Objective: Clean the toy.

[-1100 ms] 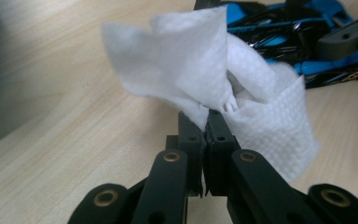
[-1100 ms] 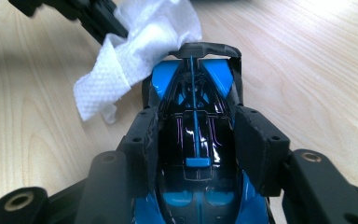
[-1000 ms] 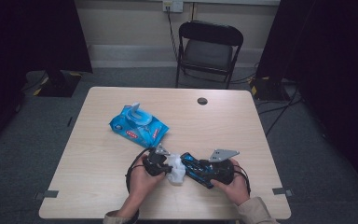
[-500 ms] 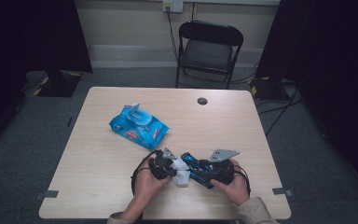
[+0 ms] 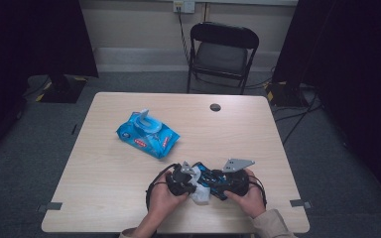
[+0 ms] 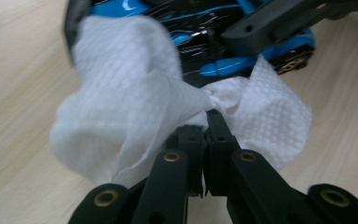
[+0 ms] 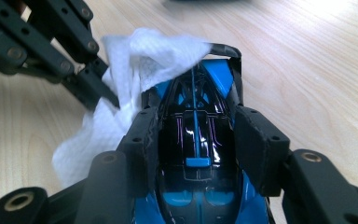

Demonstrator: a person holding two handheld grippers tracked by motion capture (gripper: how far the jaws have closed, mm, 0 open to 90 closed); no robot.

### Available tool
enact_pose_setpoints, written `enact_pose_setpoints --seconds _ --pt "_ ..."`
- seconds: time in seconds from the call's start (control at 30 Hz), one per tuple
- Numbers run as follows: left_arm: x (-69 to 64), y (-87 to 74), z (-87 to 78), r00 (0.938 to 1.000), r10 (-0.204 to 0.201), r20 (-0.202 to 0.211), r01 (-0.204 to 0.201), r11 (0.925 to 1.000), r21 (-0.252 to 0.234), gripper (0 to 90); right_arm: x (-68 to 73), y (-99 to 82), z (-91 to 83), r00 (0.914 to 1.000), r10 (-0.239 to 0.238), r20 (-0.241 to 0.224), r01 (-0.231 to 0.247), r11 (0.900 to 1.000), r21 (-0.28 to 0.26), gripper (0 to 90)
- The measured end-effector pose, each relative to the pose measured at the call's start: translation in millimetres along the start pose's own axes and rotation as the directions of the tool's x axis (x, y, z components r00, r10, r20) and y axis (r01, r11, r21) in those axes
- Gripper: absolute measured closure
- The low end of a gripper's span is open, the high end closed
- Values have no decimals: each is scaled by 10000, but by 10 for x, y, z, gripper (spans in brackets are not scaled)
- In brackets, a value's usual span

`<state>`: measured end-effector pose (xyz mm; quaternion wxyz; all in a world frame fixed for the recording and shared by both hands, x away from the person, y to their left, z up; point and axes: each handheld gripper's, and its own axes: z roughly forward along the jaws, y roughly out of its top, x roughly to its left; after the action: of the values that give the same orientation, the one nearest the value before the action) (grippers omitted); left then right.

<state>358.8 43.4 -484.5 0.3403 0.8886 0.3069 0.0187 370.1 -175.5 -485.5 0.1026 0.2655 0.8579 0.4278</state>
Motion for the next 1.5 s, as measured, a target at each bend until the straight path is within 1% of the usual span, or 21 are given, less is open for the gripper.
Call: enact_pose_setpoints --seconds 0.07,0.3,0.4,0.43,0.53,0.73,0.77,0.8,1.0,1.03,1.07,1.1,1.2,1.23,1.37,1.4,1.47,1.5 --pt "-39 9 28 9997 20 256 -18 10000 -53 878 0 0 0 10000 -4 -2 4 10000 1 512" --pt "-184 61 114 9979 308 571 -304 9995 -90 878 1 -1 0 10000 -14 8 14 10000 -17 512" --pt "-210 77 130 9972 409 624 -406 9992 -53 878 -1 -1 0 10000 -12 -3 12 10000 -7 512" --pt "-243 89 154 9963 450 732 -445 9990 -86 878 0 -1 0 10000 -17 3 17 10000 -15 512" --pt "-282 97 170 9963 503 697 -497 9987 -104 879 -1 -4 0 10000 5 0 -5 10000 -46 512" --pt "-303 102 174 9964 547 644 -543 9985 -87 878 -2 -2 -1 10000 -3 -9 3 10000 -22 512" --pt "-309 103 178 9955 565 755 -560 9984 -91 878 -2 -2 -1 10000 -3 -9 3 10000 -22 512" --pt "-330 108 185 9948 664 769 -662 9978 -49 878 -2 -2 -1 10000 -10 -11 10 10000 -17 512" --pt "-371 126 204 9939 773 785 -774 9970 -23 879 -1 -2 -1 10000 -18 5 18 10000 -15 512" --pt "-396 125 216 9922 770 976 -770 9970 -45 878 0 -3 0 10000 -14 5 14 10000 -35 512" --pt "-396 125 216 9922 770 976 -770 9970 -45 878 0 -3 0 10000 -14 5 14 10000 -35 512" --pt "-433 134 233 9902 858 1101 -855 9963 -76 878 1 -2 1 10000 -13 4 13 10000 -38 512" --pt "-481 155 258 9867 995 1287 -990 9950 -103 878 2 -3 0 10000 -57 13 57 10000 -28 512" --pt "-496 165 259 9848 1115 1335 -1117 9937 -67 878 3 -4 0 10000 -55 19 55 10000 -38 512" --pt "-512 181 237 9834 1115 1430 -1109 9938 -122 877 -1 -18 -5 10000 -28 -16 27 9999 -112 512" --pt "-503 193 187 9824 1156 1468 -1140 9933 -188 877 -1 -22 -8 10000 3 -18 -3 9999 -140 512" --pt "-494 203 141 9822 1150 1482 -1122 9933 -270 878 4 -24 -11 10000 -5 15 5 9999 -142 512" --pt "-485 211 103 9825 1199 1428 -1169 9927 -293 877 4 -27 -10 10000 -5 20 5 9998 -173 509"
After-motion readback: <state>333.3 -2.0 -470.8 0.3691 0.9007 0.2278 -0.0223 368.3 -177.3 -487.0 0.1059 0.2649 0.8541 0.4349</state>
